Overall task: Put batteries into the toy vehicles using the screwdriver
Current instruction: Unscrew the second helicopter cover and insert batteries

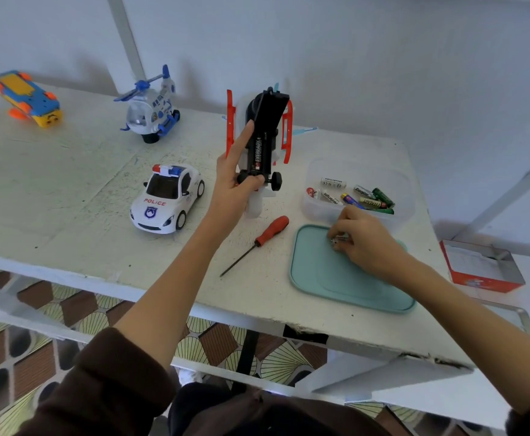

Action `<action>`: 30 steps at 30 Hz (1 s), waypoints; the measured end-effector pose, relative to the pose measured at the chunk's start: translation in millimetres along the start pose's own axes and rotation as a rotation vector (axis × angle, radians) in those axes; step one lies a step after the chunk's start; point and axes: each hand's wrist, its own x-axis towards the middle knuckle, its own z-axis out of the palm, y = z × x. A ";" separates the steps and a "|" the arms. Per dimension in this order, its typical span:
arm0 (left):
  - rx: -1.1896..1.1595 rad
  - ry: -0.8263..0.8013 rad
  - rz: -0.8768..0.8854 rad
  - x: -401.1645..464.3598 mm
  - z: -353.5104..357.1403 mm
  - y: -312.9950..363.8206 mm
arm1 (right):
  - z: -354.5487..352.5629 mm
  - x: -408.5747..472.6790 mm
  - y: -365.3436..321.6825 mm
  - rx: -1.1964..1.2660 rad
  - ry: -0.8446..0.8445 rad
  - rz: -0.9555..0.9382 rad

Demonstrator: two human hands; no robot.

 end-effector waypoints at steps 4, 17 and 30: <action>0.001 -0.004 0.006 0.2 0.0 -1.4 | -5.2 2.6 -4.0 0.086 0.019 -0.059; 0.006 0.001 0.017 0.3 1.2 -1.2 | -48.4 43.6 -57.5 0.735 0.312 -0.063; -0.011 0.039 0.040 1.9 2.7 0.1 | -37.8 95.2 -76.6 0.724 0.429 -0.132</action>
